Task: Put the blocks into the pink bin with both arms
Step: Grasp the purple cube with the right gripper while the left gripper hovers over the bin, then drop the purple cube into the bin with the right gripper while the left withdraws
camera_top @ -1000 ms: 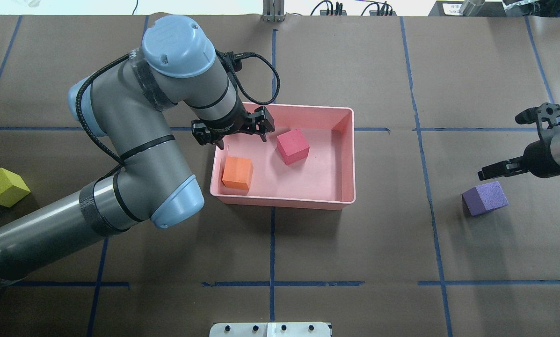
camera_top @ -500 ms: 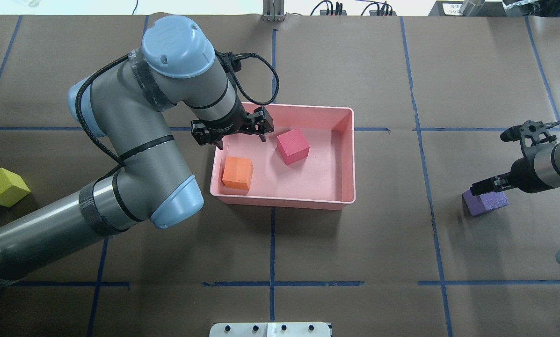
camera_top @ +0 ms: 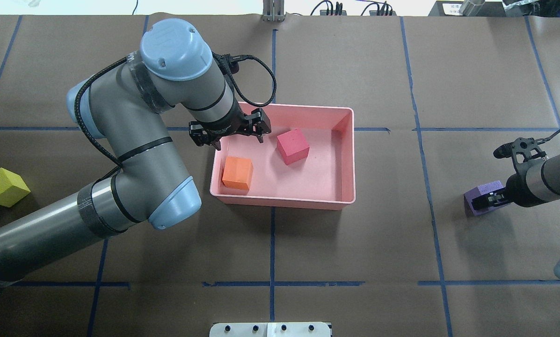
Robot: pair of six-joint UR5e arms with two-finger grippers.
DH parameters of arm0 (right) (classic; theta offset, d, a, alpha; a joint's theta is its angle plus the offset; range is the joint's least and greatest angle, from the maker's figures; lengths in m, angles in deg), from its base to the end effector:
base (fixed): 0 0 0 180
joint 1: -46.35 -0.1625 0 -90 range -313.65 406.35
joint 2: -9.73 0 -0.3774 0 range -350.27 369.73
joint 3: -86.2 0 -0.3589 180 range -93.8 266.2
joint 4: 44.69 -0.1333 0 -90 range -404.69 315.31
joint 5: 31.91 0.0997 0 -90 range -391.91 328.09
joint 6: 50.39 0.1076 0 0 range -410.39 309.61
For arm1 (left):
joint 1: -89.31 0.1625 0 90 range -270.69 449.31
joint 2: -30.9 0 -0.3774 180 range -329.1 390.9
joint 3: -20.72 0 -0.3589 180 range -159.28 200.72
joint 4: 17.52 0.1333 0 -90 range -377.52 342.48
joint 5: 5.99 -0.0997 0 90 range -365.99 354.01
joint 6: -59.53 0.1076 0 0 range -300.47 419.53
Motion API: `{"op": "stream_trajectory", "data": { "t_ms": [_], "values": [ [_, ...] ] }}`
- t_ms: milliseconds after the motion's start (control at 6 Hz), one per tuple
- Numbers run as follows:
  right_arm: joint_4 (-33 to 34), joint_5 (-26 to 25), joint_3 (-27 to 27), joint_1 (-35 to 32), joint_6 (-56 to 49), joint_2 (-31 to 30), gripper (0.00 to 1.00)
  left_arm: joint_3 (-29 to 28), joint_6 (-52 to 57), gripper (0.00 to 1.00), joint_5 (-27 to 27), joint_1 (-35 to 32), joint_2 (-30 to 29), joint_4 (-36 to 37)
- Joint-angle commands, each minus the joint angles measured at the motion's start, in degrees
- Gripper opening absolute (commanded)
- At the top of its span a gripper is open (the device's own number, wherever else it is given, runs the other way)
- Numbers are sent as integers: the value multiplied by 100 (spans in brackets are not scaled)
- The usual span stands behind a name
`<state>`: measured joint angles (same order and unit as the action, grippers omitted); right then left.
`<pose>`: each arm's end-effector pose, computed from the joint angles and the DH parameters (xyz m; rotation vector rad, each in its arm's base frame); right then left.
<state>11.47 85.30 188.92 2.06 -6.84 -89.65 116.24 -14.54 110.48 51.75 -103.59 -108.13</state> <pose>-0.2520 -0.3633 0.5299 0.1313 -0.7735 -0.1898 0.4496 -0.4534 0.1408 0.0051 0.9677 -0.1436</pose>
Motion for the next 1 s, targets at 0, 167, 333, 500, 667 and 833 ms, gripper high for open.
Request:
{"op": "stream_trajectory", "data": {
  "t_ms": [0,167,333,500,667,833],
  "values": [
    [9,72,72,8,13,32,40,-16,59,100,-36,-6,10,-9],
    [305,204,377,-18,22,111,39,-7,233,100,-28,-32,19,26],
    [1387,318,920,-219,22,512,40,132,601,100,-10,-67,315,43],
    [2573,319,1447,-299,178,1021,40,473,1579,100,25,-277,857,61],
    [3576,424,1661,-335,763,1896,40,816,2494,100,43,-601,1402,70],
    [4491,425,1646,-300,1212,2836,41,1037,3338,100,86,-978,1886,70]
  ]
}}
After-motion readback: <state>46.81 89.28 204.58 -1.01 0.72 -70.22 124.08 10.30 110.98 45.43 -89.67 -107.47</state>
